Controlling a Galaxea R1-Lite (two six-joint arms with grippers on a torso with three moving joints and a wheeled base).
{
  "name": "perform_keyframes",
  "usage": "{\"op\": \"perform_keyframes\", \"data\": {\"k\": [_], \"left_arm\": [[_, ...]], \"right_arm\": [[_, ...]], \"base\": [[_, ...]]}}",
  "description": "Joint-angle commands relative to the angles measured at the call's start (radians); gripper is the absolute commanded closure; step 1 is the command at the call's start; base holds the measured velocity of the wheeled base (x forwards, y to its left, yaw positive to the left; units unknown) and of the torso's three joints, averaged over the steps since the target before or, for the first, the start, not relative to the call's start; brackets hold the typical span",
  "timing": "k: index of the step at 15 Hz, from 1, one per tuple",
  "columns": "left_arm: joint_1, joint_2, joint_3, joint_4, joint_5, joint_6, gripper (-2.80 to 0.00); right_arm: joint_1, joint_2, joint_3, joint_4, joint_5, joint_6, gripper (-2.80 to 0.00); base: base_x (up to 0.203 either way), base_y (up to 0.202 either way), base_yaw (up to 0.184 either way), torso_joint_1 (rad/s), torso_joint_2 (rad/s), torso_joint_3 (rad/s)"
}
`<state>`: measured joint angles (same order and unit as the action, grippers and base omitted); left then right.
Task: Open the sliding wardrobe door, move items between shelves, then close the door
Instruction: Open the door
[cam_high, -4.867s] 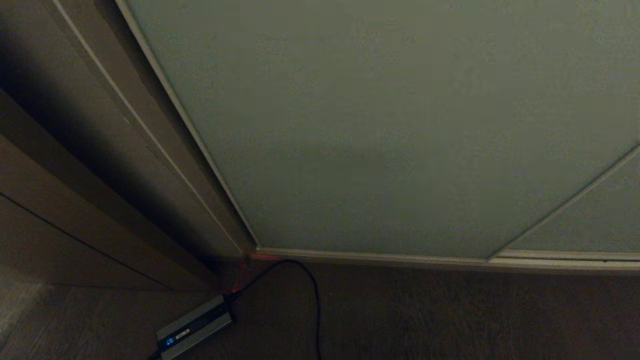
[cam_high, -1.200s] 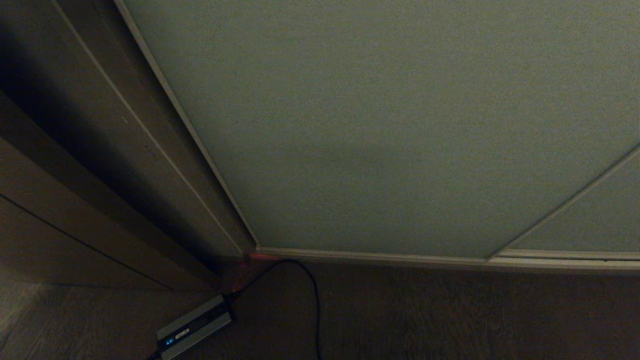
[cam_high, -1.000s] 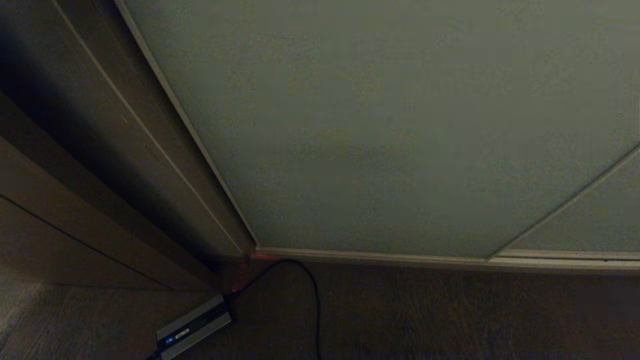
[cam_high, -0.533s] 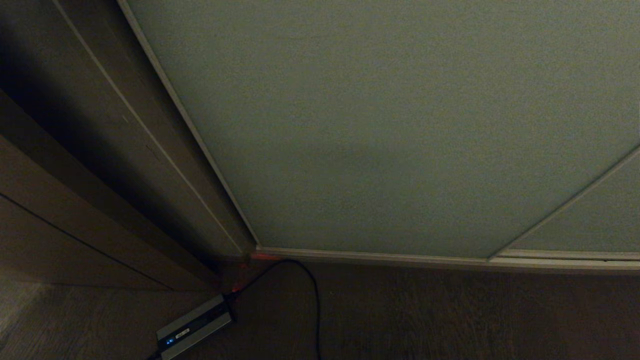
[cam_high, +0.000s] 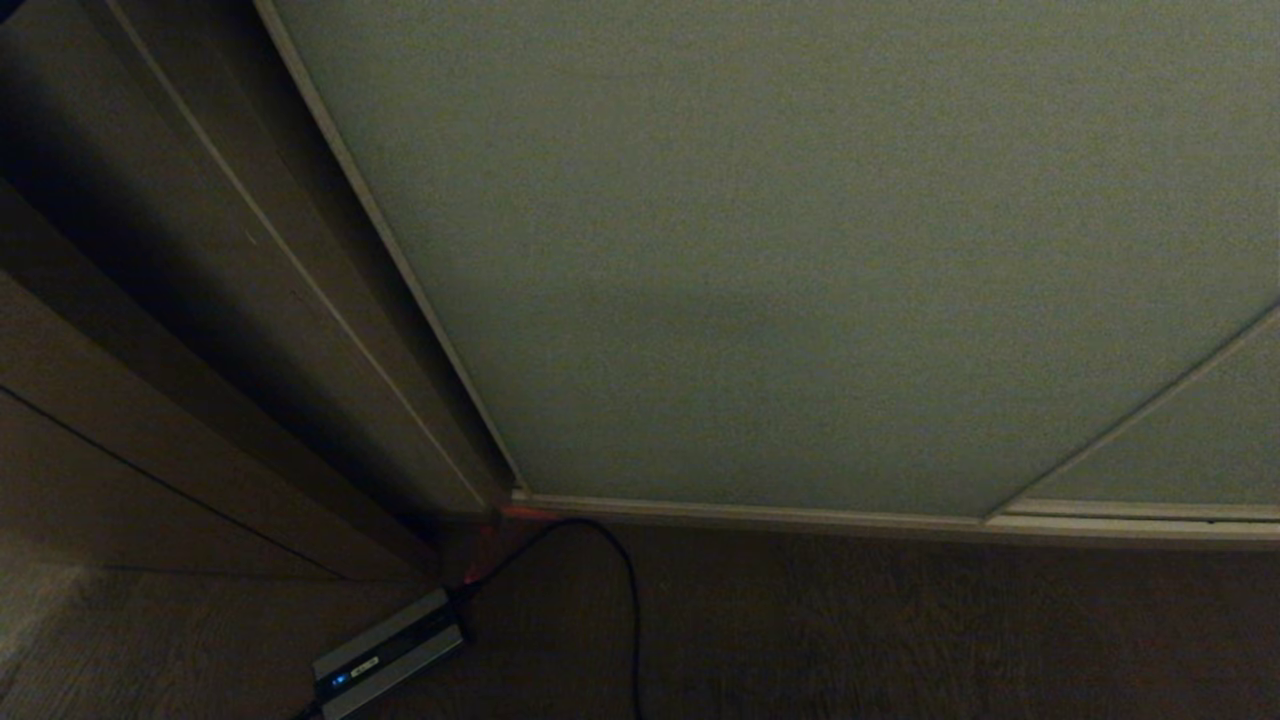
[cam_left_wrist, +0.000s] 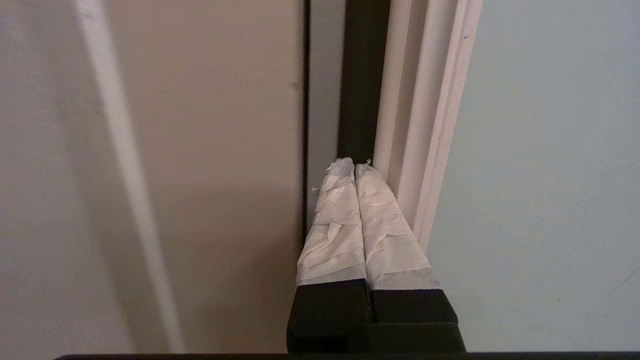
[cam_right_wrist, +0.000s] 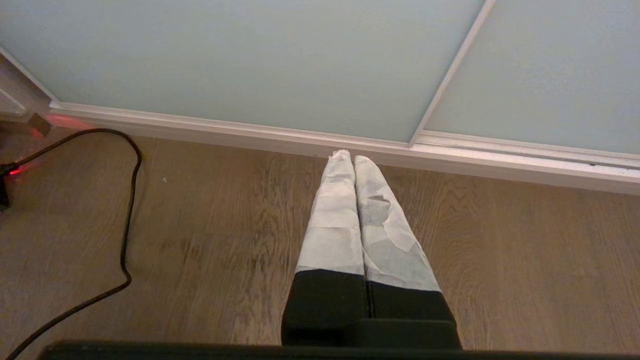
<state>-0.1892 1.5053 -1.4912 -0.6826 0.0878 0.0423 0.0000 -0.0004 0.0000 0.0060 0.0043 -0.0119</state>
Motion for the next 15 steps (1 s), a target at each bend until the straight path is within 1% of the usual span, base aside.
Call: {"op": "perform_keyframes", "data": {"k": [1,4,6,8,13,15], "left_arm": [[-0.022,0.017,-0.008,-0.001,0.005,0.004,0.0],[-0.045,0.046,-0.044,0.005,0.009,0.006,0.0],[-0.091,0.057,-0.067,0.03,0.015,0.01,0.0],[-0.15,0.076,-0.092,0.053,0.046,0.016,0.0],[-0.252,0.16,-0.168,0.061,0.073,0.047,0.0],[-0.314,0.207,-0.219,0.062,0.097,0.051,0.0]], "right_arm": [[0.0,-0.001,0.003,-0.001,0.0,0.0,0.0],[0.0,-0.001,0.003,0.0,0.0,0.0,0.0],[0.0,-0.001,0.003,-0.001,0.0,0.0,0.0],[0.0,-0.001,0.003,0.0,0.0,0.0,0.0],[0.0,-0.001,0.004,0.0,0.0,0.0,0.0],[0.0,-0.001,0.003,0.0,0.0,0.0,0.0]], "base": [[0.0,0.0,0.0,0.0,0.0,0.0],[0.0,0.0,0.0,0.0,0.0,0.0],[0.0,0.0,0.0,0.0,0.0,0.0],[0.0,0.0,0.0,0.0,0.0,0.0],[0.0,0.0,0.0,0.0,0.0,0.0],[0.0,0.0,0.0,0.0,0.0,0.0]]}}
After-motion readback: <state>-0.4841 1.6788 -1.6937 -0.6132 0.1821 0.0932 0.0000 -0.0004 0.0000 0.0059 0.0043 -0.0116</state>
